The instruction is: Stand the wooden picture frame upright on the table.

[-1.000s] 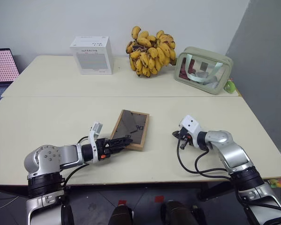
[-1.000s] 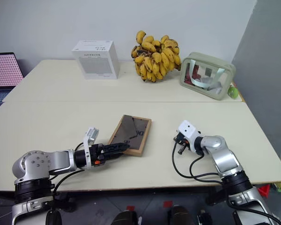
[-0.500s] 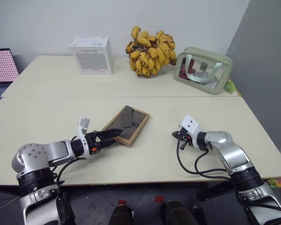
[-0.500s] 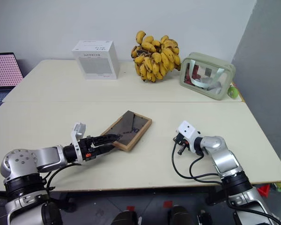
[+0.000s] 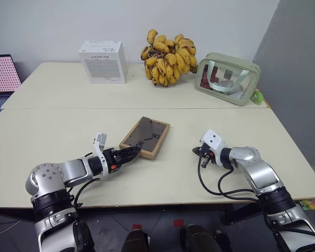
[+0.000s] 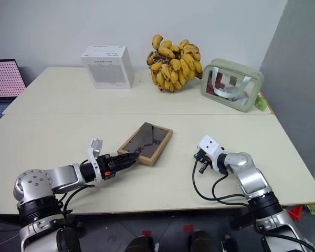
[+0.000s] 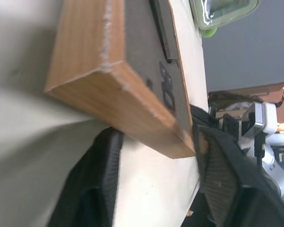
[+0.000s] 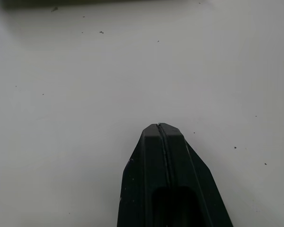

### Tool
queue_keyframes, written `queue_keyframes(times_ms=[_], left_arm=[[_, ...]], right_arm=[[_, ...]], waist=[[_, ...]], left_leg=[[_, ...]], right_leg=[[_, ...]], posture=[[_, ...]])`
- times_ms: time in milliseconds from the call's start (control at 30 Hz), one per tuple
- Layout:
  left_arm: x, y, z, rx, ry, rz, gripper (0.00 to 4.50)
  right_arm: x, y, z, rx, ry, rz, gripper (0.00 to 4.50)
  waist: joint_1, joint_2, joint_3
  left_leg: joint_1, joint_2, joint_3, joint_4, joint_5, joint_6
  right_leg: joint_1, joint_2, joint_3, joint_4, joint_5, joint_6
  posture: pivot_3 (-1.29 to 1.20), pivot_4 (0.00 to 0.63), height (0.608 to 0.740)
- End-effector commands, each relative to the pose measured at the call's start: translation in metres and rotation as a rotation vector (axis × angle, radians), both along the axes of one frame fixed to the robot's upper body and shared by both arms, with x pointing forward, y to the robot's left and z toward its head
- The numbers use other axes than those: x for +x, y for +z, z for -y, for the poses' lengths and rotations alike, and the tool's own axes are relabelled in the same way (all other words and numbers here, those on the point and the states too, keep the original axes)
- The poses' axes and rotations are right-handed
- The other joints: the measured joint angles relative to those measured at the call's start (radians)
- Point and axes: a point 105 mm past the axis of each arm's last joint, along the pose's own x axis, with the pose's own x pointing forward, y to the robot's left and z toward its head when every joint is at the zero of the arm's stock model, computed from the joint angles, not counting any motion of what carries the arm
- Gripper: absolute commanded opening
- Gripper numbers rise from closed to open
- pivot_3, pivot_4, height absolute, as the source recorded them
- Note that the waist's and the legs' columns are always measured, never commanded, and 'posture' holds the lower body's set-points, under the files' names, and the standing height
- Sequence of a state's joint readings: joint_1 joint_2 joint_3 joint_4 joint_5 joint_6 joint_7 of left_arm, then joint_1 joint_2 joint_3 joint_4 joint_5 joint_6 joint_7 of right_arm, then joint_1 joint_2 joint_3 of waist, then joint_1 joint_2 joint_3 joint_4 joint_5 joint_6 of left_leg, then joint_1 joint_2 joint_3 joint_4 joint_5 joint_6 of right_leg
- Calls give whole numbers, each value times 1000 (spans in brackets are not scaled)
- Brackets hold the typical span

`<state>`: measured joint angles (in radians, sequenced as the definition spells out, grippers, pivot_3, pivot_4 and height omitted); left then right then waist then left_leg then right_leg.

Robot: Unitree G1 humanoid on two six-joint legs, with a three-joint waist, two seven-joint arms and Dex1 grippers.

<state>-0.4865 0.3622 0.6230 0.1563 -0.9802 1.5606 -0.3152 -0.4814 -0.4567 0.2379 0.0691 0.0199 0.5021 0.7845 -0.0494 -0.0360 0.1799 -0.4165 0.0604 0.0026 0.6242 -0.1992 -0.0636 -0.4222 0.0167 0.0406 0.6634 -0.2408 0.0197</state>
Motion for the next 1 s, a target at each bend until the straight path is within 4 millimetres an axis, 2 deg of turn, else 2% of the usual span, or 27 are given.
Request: queue_keyframes(times_ms=[33,233,467,533,667,733,800,833,933,1000], left_arm=[[4,10,5,-19,5,53,1231],[0,9,10,-28,-26,46,40],[-6,13,10,32,-81,66,40],[-18,31,14,17,-170,141,40],[-41,78,4,11,-326,309,742],[-23,98,-15,148,-254,397,1142],[-1,105,-33,336,-176,482,1519],[18,102,-44,457,-106,519,1720],[49,101,-61,627,-14,594,1720],[72,92,-59,746,8,659,1720]], right_arm=[[-2,6,-3,1,21,21,0],[-4,5,-2,-4,24,18,0],[-1,9,-2,5,21,26,0],[-2,15,-3,22,19,30,0],[-7,21,-4,36,27,34,0],[-8,21,-7,46,25,33,0],[-7,23,-11,60,18,37,0],[-6,25,-15,75,13,43,0],[-3,30,-24,101,10,51,0],[0,29,-36,124,8,49,0]], waist=[[0,0,0],[0,0,0],[0,0,0],[-1,0,0],[-4,0,0],[-5,0,1],[-1,-1,1],[-1,0,1],[8,2,0],[14,2,0]], left_leg=[[0,0,0,0,0,0],[0,0,0,0,0,0],[0,0,0,0,0,0],[0,0,0,0,0,0],[0,0,0,0,0,0],[0,0,0,-1,0,0],[0,0,-1,0,0,0],[0,0,-1,0,0,0],[2,-2,1,0,0,0],[1,-1,2,1,0,0]], right_leg=[[0,0,0,0,0,0],[0,0,0,0,0,0],[0,0,0,0,0,0],[0,0,0,0,0,0],[-1,0,0,0,0,0],[-1,0,0,1,0,-1],[-1,0,-1,1,-1,-1],[-1,0,-1,0,-4,-7],[0,-1,1,0,-4,-7],[0,-1,2,-1,-4,-7]], posture=[[0,150,740],[0,150,740],[0,150,740],[0,150,740],[0,150,740],[0,150,740],[0,150,740],[0,150,740],[0,150,740],[0,150,740]])
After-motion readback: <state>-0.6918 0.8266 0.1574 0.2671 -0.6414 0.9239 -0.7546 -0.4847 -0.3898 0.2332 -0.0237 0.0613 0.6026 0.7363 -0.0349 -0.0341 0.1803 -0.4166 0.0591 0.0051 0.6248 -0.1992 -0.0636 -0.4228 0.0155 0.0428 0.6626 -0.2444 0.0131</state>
